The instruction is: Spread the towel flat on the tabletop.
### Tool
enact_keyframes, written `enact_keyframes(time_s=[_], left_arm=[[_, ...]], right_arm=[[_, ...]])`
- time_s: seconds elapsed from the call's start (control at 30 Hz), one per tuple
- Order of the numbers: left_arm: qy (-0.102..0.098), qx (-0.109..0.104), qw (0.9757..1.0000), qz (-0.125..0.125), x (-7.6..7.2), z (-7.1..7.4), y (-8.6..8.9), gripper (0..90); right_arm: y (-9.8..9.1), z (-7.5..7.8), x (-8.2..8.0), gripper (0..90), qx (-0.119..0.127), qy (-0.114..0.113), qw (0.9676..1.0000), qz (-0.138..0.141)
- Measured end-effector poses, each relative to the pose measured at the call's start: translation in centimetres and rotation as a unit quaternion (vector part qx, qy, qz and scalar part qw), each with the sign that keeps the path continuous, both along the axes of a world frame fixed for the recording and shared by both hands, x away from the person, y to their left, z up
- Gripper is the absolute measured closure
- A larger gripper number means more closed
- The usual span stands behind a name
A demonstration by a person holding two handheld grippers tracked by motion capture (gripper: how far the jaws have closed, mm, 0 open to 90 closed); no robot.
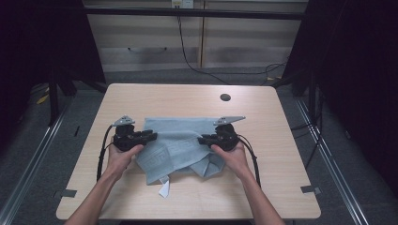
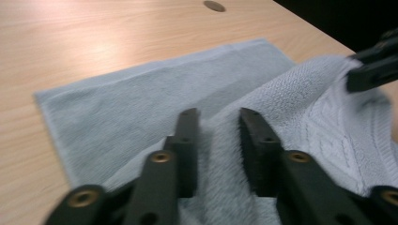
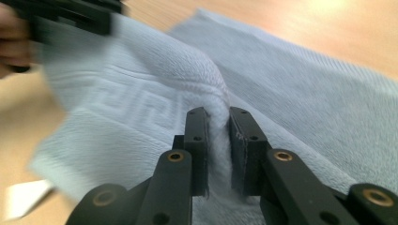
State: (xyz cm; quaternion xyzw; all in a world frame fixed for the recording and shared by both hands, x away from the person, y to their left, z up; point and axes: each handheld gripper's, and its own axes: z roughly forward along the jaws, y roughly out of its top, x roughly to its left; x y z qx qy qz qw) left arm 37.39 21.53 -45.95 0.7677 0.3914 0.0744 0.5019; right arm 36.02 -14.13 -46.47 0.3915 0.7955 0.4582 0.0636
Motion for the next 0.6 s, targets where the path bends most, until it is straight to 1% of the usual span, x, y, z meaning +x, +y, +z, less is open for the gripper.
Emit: enact_keyframes(time_s=[0.03, 0.07, 0.1, 0.13, 0.17, 0.2, 0.23, 0.27, 0.3, 0.33, 0.37, 0.4, 0.47, 0.5, 0.53, 0.57, 0.6], left_arm=[[-0.008, 0.002, 1.0000, 0.002, -0.5, 0.4, 0.2, 62.0], [-0.015, 0.001, 0.9999, 0.005, -1.0, 1.0, 0.5, 58.7], [-0.022, -0.009, 0.9997, 0.001, -1.6, 1.6, 0.9, 57.5], [-0.034, -0.020, 0.9992, -0.002, -2.3, 2.2, 1.2, 57.6], [-0.046, -0.025, 0.9986, -0.012, -3.2, 2.7, 1.4, 57.4], [-0.056, -0.022, 0.9979, -0.023, -4.0, 3.0, 1.5, 59.0], [-0.065, -0.019, 0.9969, -0.041, -5.0, 3.2, 1.5, 61.6], [-0.065, -0.015, 0.9957, -0.064, -5.8, 3.2, 1.3, 64.1], [-0.066, -0.006, 0.9944, -0.083, -6.5, 3.1, 1.2, 66.1], [-0.064, 0.004, 0.9933, -0.096, -7.1, 2.7, 1.0, 67.8], [-0.052, 0.010, 0.9920, -0.114, -7.5, 2.1, 0.9, 69.4], [-0.044, 0.014, 0.9912, -0.124, -7.7, 1.4, 0.8, 69.5], [-0.027, 0.037, 0.9909, -0.127, -7.8, -0.3, 0.8, 67.6], [-0.013, 0.042, 0.9915, -0.123, -7.7, -1.2, 1.0, 64.8], [-0.004, 0.049, 0.9916, -0.120, -7.6, -1.9, 1.2, 63.0], [0.000, 0.059, 0.9915, -0.116, -7.5, -2.4, 1.3, 60.9], [0.002, 0.065, 0.9912, -0.115, -7.4, -2.9, 1.5, 57.9]], right_arm=[[0.0, -0.5, 0.4, 76.3, -0.004, 0.007, 1.0000, -0.006], [0.0, -1.0, 0.6, 76.2, -0.008, 0.012, 0.9999, -0.010], [0.0, -1.4, 0.9, 74.5, -0.009, 0.014, 0.9998, -0.013], [0.0, -1.7, 1.0, 72.1, -0.011, 0.018, 0.9996, -0.018], [0.1, -2.0, 1.1, 70.2, -0.017, 0.020, 0.9995, -0.020], [0.1, -2.1, 1.0, 67.1, -0.023, 0.019, 0.9993, -0.024], [0.1, -2.2, 0.9, 63.3, -0.023, 0.017, 0.9992, -0.028], [0.0, -2.1, 0.7, 60.4, -0.013, 0.018, 0.9993, -0.029], [-0.2, -2.0, 0.6, 57.8, -0.005, 0.017, 0.9994, -0.029], [-0.5, -1.7, 0.5, 55.1, 0.001, 0.014, 0.9995, -0.029], [-0.9, -1.3, 0.3, 53.4, 0.008, 0.010, 0.9994, -0.034], [-1.4, -0.8, 0.1, 53.1, 0.016, 0.001, 0.9991, -0.039], [-2.7, 0.3, -0.4, 52.2, 0.028, -0.017, 0.9983, -0.048], [-3.3, 0.7, -0.6, 52.3, 0.032, -0.023, 0.9977, -0.056], [-4.0, 1.1, -0.7, 53.4, 0.033, -0.028, 0.9972, -0.061], [-4.7, 1.3, -0.9, 54.3, 0.032, -0.032, 0.9968, -0.066], [-5.4, 1.4, -0.9, 55.5, 0.033, -0.035, 0.9961, -0.074]])
